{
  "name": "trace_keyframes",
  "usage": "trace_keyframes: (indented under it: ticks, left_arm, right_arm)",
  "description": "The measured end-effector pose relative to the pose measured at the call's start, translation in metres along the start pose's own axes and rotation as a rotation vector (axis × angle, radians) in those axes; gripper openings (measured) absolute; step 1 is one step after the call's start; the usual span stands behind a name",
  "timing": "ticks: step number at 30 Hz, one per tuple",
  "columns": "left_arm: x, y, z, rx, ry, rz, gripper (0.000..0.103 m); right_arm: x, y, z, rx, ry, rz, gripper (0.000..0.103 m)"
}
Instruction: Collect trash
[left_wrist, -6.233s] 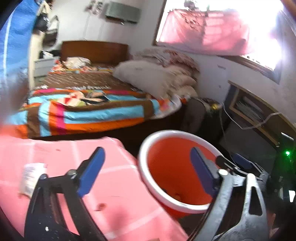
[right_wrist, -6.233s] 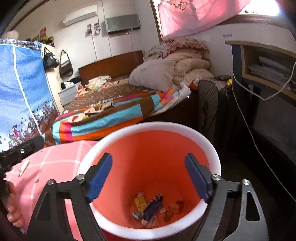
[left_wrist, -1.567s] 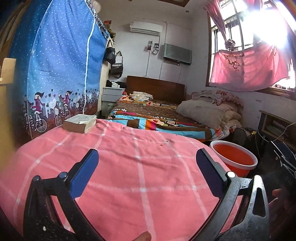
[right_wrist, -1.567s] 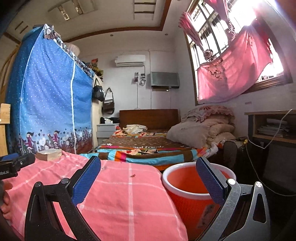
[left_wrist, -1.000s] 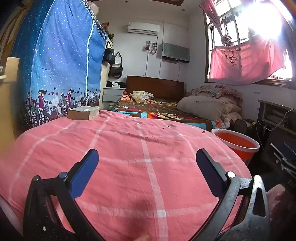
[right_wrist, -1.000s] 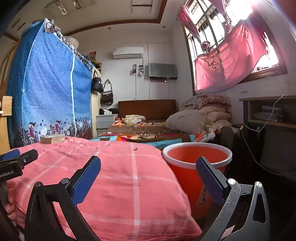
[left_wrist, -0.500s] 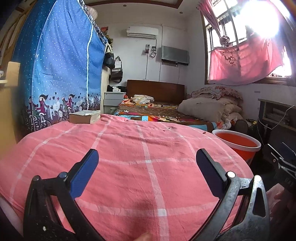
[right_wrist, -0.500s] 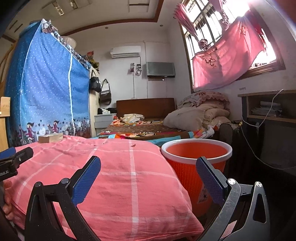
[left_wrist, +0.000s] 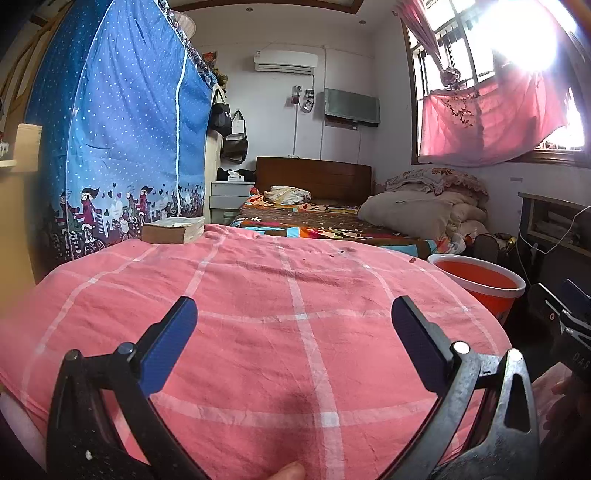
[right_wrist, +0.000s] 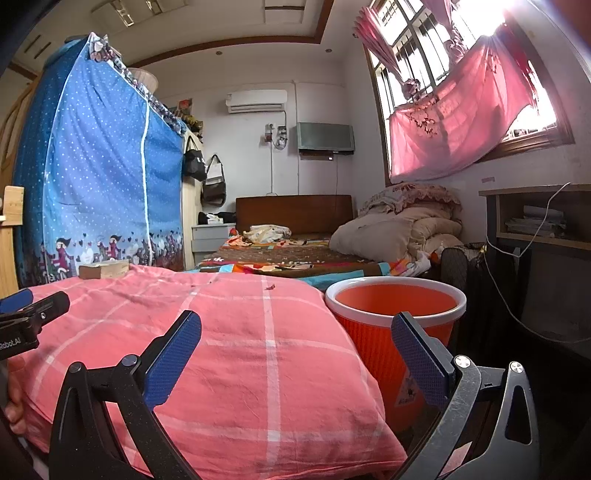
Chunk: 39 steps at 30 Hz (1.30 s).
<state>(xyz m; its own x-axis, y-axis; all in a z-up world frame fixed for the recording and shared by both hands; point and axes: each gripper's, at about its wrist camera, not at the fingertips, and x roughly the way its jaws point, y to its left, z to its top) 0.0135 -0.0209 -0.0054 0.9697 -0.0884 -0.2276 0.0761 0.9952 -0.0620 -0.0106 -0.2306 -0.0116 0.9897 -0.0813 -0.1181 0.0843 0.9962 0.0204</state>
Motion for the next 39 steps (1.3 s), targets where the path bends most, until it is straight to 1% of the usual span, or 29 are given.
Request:
trace_keyframes:
  ticks: [39]
  left_arm:
    - [-0.0023,0.0034,0.0001,0.012,-0.006,0.005,0.103]
  right_arm:
    - [0.0002,-0.0016,0.0008,0.002,0.003,0.0,0.103]
